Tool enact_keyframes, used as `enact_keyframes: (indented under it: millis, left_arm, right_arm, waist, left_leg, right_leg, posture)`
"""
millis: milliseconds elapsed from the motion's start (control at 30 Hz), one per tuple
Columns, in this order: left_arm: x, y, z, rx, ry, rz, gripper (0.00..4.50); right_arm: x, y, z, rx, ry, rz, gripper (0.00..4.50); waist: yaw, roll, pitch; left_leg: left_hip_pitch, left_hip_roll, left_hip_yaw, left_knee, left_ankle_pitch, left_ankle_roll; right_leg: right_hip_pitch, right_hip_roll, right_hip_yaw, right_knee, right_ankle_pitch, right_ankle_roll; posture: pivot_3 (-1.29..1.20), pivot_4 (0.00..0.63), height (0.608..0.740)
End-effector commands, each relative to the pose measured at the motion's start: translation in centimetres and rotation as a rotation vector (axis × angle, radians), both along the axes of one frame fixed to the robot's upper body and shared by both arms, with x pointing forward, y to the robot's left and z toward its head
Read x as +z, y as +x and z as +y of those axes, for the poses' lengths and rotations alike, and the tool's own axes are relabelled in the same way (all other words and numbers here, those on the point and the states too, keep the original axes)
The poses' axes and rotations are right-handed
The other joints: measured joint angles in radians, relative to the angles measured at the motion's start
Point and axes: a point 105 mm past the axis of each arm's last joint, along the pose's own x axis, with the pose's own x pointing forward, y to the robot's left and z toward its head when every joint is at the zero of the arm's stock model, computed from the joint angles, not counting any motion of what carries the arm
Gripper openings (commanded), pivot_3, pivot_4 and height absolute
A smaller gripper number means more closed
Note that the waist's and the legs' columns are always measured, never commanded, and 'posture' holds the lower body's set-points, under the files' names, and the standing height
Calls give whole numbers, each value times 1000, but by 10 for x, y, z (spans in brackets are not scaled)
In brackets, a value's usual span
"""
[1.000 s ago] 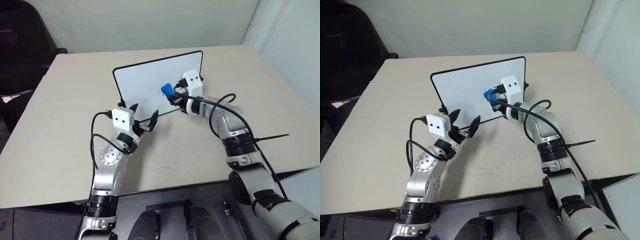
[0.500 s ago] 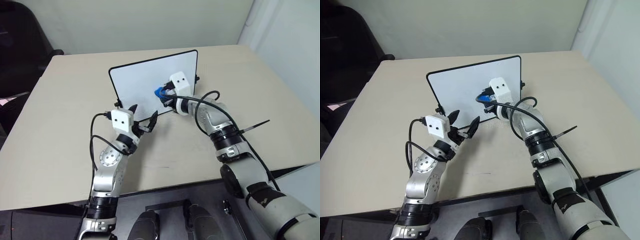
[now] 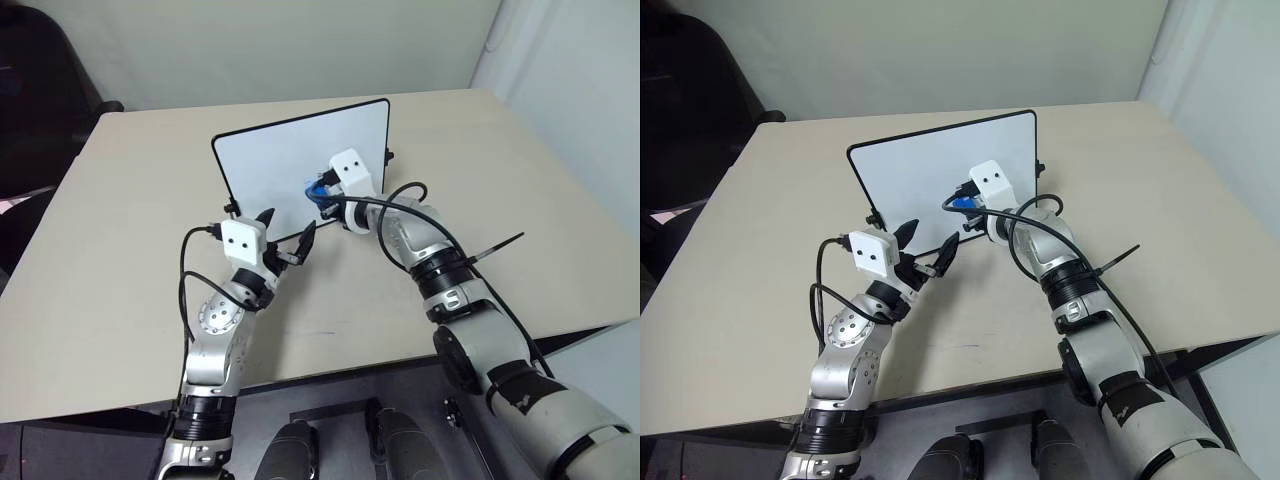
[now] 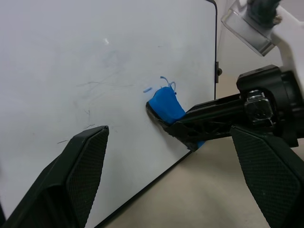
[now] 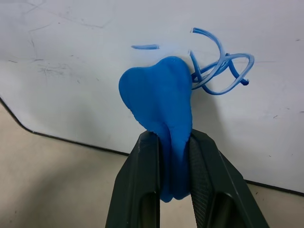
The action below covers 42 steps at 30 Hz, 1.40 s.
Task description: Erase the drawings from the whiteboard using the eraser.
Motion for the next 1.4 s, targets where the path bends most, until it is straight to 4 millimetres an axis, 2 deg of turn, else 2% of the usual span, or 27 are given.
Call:
enact_keyframes:
  millis: [33,367,533,667,933,1133,1267,1400]
  left_arm:
    - [12,-3,-2,-5,-12,-46,4500]
    - [12,-2,-4,-7,-9,-45,4500]
    - [12,-3,-3,-7,-8,-46,4500]
    - [13,-3,-3,-7,-10,-47,4500]
    - [13,-5,-3,-9,-13,-46,4500]
    - [12,-6,-4,-12,-14,-45,4500]
    - [12,-6,-5,-15,-13,-43,4500]
    - [11,-6,-6,-18,-12,-43,4500]
  right_arm:
    - [31,11,-6,-73,58,-92,456]
    - [30,31,-43,-284,111,-71,456]
    - [29,34,-46,-313,113,-66,456]
    - [25,30,-33,-264,94,-63,456]
    - [35,12,10,-101,95,-79,456]
    - [44,-9,50,30,113,-86,456]
    - [47,-20,66,95,96,-103,456]
    - [46,-26,73,126,83,-108,456]
  waist:
    - [1,0,0]
    - [3,0,0]
    - [3,0,0]
    - [-3,0,0]
    - [-21,0,0]
    - [-25,0,0]
    - [-25,0,0]
    - [-21,0,0]
  left_leg:
    - [0,0,0,0,0,0]
    - [0,0,0,1,3,1]
    - [0,0,0,1,3,1]
    - [0,1,0,1,3,0]
    - [-1,2,0,0,1,-3]
    - [-2,4,0,-1,1,-3]
    - [-2,4,0,-1,1,-3]
    - [-3,4,0,0,1,-3]
  right_leg:
    - [0,0,0,0,0,0]
    - [1,-1,0,0,2,1]
    - [0,0,0,0,3,3]
    - [-1,2,0,0,3,3]
    - [-4,3,1,-1,6,-1]
    - [-7,6,1,-1,6,-2]
    - [-7,6,1,0,5,-1]
    - [-7,6,0,-1,5,-1]
  posture:
    - [0,150,740]
    - [0,150,740]
    - [0,150,740]
    - [0,150,740]
    - [0,150,740]
    - [0,150,740]
    - [0,150,740]
    - [0,150,740]
